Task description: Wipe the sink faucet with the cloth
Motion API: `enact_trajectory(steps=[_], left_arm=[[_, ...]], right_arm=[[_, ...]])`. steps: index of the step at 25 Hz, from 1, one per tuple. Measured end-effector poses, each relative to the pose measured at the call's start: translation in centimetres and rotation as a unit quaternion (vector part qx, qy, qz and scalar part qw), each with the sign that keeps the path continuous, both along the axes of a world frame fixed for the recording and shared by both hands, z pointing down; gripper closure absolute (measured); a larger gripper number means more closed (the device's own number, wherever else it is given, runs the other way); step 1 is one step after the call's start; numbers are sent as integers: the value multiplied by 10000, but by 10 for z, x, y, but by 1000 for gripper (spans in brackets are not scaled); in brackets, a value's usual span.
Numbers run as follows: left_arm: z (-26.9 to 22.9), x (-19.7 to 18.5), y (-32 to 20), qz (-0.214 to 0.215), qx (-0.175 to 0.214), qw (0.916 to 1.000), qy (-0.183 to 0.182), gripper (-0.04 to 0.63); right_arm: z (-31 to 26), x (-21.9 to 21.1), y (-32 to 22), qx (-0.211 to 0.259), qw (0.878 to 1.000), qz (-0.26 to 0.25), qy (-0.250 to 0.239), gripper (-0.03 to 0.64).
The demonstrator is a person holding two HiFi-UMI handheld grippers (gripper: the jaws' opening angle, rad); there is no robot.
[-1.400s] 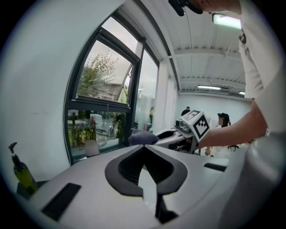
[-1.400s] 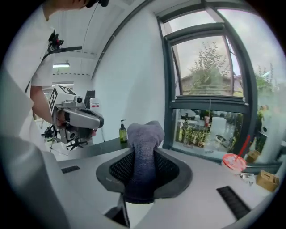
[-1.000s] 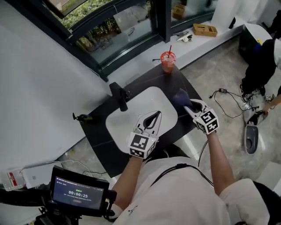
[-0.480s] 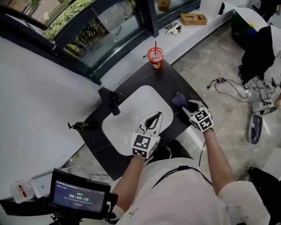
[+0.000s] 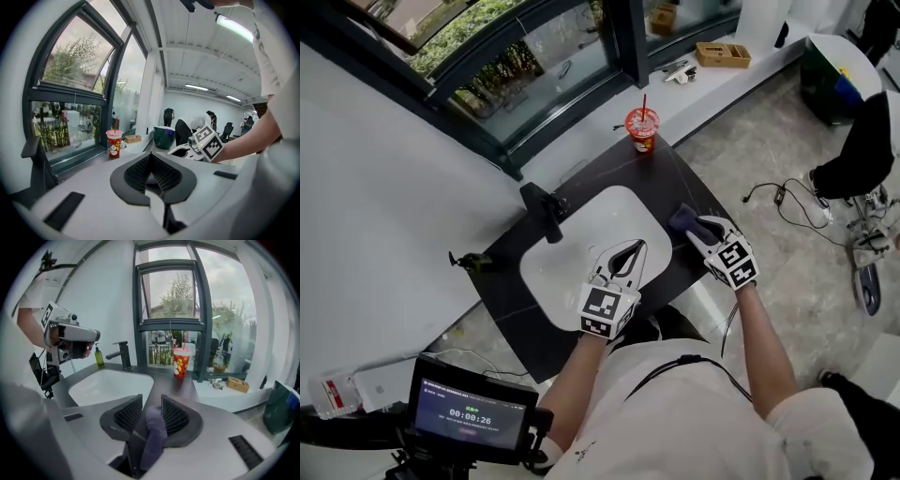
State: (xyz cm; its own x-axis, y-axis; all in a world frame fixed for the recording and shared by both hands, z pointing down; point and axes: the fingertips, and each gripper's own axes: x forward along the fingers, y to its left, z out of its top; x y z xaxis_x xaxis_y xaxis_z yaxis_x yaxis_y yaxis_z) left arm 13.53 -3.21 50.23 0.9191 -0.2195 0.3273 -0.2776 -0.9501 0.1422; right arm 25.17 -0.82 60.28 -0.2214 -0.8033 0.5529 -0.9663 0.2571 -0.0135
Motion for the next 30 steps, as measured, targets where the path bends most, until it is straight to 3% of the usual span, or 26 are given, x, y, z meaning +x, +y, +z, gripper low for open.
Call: enact_trajectory(steps=[6,13,21,22,24,30], left_arm=[[-32,-30,-11,-367,221,9988,243,600],[-87,-103,-32,-1285,673,9879,547,600],[-117,-187,-44,-2263,1012,9663,699,600],[-120,-194,-45,-2318,1044,9644,731,600],[-122,-203,-45,-2370,1063,9625,780,600],[-113,-212,-43,-2338,934,9635,914,600]], right_arm=[[-99,-56,-33,1012,9918,-748,-202,494],[-216,-164,-66,2162,9508,-2041,-870,515],[-228,-254,-71,2147,9218,-2983,-1233,515],[-230,-260,-71,2160,9204,-3005,-1261,517],[-232,-267,-69,2195,9199,-2996,-1261,614],[-227,-276,-62,2091,9259,-2933,-1143,614]])
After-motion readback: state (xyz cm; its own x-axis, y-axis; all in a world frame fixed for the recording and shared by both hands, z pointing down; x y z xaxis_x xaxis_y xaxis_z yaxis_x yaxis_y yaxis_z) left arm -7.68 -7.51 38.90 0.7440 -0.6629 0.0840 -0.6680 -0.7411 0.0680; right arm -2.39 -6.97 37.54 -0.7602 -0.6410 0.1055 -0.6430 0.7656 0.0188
